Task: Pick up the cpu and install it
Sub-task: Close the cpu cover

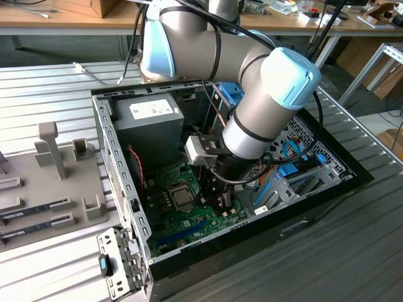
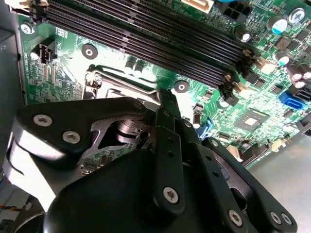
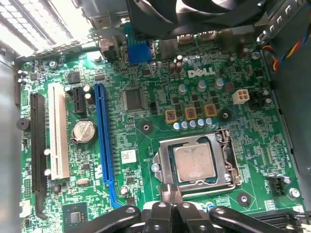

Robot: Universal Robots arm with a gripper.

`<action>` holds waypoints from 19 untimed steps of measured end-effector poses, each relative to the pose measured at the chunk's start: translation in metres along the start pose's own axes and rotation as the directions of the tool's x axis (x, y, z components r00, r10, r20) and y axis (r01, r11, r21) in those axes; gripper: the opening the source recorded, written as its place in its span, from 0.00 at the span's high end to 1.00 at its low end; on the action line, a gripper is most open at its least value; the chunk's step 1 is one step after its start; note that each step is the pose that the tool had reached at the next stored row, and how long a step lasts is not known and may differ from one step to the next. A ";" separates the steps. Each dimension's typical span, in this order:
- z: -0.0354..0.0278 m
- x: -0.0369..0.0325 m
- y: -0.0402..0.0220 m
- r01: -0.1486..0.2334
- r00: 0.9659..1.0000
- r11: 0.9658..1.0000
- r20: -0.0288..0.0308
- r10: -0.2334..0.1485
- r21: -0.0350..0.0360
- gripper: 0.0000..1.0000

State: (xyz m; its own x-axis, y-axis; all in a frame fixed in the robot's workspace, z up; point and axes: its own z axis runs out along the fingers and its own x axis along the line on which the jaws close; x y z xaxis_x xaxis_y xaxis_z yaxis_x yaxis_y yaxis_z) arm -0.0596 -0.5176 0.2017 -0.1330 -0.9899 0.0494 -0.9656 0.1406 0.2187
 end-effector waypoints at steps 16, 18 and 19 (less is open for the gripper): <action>0.0011 -0.0020 -0.0179 0.000 1.000 1.000 -0.001 0.000 0.000 0.89; 0.0010 -0.0019 -0.0178 0.000 1.000 1.000 -0.001 0.000 0.000 0.89; 0.0008 -0.0019 -0.0178 0.000 1.000 1.000 -0.002 0.000 0.000 0.89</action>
State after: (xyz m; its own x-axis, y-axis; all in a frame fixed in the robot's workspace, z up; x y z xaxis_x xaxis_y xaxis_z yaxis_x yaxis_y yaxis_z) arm -0.0423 -0.5182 0.1969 -0.1328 -0.9898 0.0509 -0.9656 0.1408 0.2184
